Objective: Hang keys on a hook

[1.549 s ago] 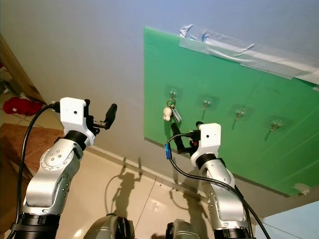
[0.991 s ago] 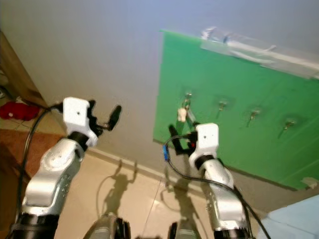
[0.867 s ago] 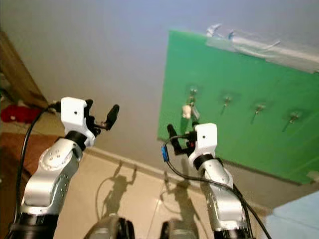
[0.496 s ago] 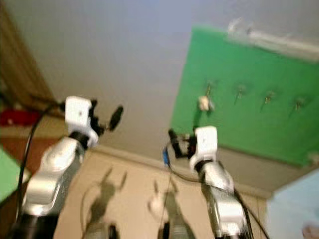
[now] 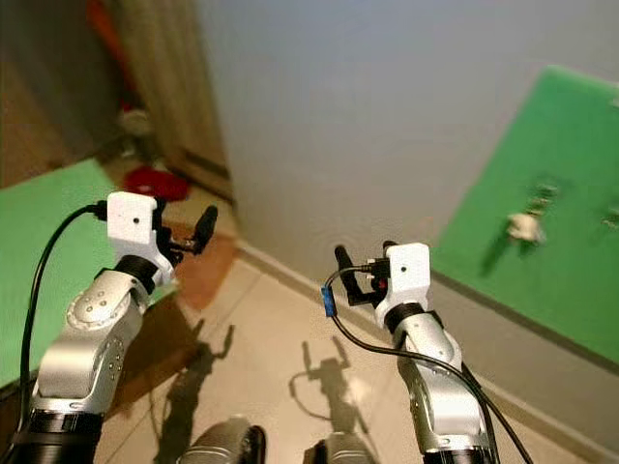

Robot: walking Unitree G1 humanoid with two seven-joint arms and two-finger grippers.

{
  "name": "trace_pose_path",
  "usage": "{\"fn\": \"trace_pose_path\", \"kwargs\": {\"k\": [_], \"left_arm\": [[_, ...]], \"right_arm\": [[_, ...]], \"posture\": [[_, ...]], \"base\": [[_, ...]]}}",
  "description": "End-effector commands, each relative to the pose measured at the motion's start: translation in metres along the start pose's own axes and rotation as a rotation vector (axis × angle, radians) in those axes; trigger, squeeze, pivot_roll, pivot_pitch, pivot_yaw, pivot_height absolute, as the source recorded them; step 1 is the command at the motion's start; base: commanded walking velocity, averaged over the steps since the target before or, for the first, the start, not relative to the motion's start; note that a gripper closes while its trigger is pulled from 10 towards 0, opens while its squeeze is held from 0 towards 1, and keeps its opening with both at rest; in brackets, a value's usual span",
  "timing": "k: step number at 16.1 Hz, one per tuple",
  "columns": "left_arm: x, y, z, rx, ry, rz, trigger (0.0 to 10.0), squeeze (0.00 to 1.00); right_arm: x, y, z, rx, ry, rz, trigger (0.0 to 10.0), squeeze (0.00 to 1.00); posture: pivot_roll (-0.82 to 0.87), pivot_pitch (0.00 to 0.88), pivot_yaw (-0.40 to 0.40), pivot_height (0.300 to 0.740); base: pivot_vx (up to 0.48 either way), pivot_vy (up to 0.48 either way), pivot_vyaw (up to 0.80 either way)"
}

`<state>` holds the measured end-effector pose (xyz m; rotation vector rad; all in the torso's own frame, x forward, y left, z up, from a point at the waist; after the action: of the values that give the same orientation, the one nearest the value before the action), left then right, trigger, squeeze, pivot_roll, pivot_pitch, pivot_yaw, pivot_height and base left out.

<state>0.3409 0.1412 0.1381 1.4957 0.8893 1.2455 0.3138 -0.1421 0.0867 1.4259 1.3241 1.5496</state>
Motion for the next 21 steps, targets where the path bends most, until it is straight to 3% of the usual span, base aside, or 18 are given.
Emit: {"fn": "trace_pose_path", "kwargs": {"k": [1,12,21], "left_arm": [[-0.008,0.001,0.001,0.001,-0.020,-0.020,10.0,0.00],[-0.010,-0.001,-0.001,0.008,-0.013,-0.029,10.0,0.00],[-0.012,0.001,-0.002,0.001,-0.025,0.054,10.0,0.00]], "right_arm": [[-0.003,0.003,-0.002,-0.006,-0.009,-0.006,10.0,0.00],[0.002,0.000,-0.004,0.017,0.028,-0.010,10.0,0.00],[0.002,-0.009,-0.006,0.050,0.033,-0.019,10.0,0.00]], "posture": [[-0.12,0.115,-0.018,0.710],[-0.12,0.124,-0.033,0.710],[-0.11,0.122,-0.030,0.710]], "base": [[0.000,0.000,0.78],[0.000,0.000,0.76],[0.000,0.000,0.66]]}}
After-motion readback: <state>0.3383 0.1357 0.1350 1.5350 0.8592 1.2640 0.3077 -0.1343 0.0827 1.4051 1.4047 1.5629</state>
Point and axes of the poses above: a point about 5 cm out from each wrist's last joint towards the gripper, its own z axis pointing out of the wrist towards the gripper, its own y axis along the axis of the wrist's last joint, x = y × z, the point moved 5 cm from there along z, pointing out of the wrist towards the gripper, and after that the axes turned 15 degrees about z, right-handed, at the moved point
